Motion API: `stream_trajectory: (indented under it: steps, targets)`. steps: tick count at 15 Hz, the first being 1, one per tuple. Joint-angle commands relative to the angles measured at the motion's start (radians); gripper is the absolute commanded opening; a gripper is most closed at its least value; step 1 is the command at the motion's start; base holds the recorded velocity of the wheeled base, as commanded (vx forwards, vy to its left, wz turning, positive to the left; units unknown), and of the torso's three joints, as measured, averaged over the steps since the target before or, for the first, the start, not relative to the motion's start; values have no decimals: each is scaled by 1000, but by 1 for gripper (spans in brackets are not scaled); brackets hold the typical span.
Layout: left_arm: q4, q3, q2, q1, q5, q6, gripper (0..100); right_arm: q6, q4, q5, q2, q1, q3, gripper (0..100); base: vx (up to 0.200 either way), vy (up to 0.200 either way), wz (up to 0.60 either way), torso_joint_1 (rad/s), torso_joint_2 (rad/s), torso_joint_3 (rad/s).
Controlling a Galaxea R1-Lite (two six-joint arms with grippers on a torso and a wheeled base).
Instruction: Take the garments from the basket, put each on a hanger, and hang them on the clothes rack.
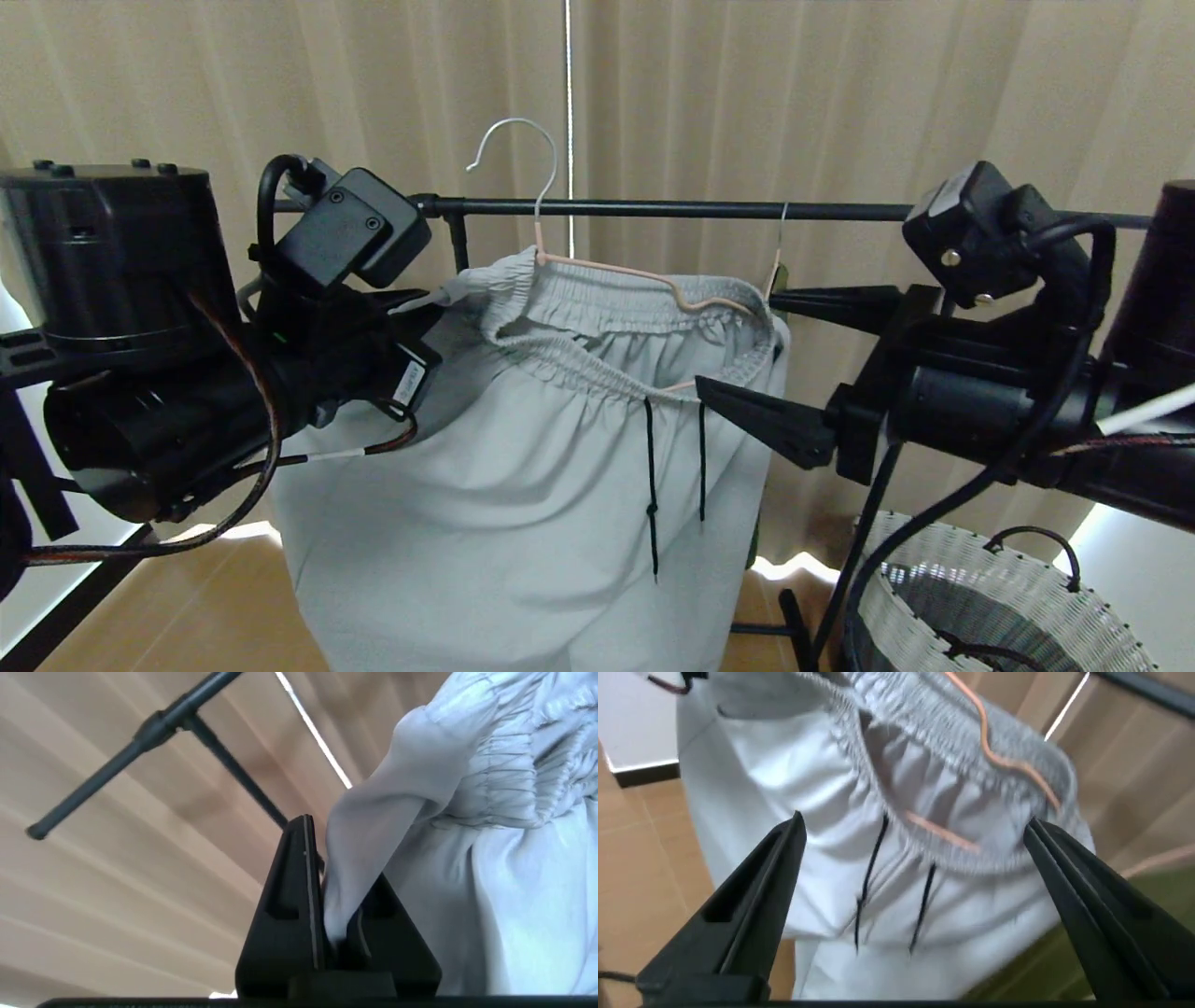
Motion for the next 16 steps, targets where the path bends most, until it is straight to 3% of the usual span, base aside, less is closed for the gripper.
stream_trajectory:
  steps: [1, 6, 10, 16]
  targets:
    - [-1, 22, -16, -8, -1, 1, 0, -38, -1, -1, 90, -21, -80, 100, 0, 0, 0, 0, 0, 0]
    - [-1, 96, -107, -65, -25, 5, 0, -146, -1, -13, 228, -37, -212, 100, 0, 0, 0, 0, 0, 0]
    - [-2, 99, -118, -89, -33, 7, 0, -178, -79, -22, 274, -35, -214, 100, 0, 0, 0, 0, 0, 0]
    - [-14, 99, -118, -97, -77, 10, 0, -179, -86, -25, 259, -35, -191, 100, 0, 0, 0, 0, 0, 0]
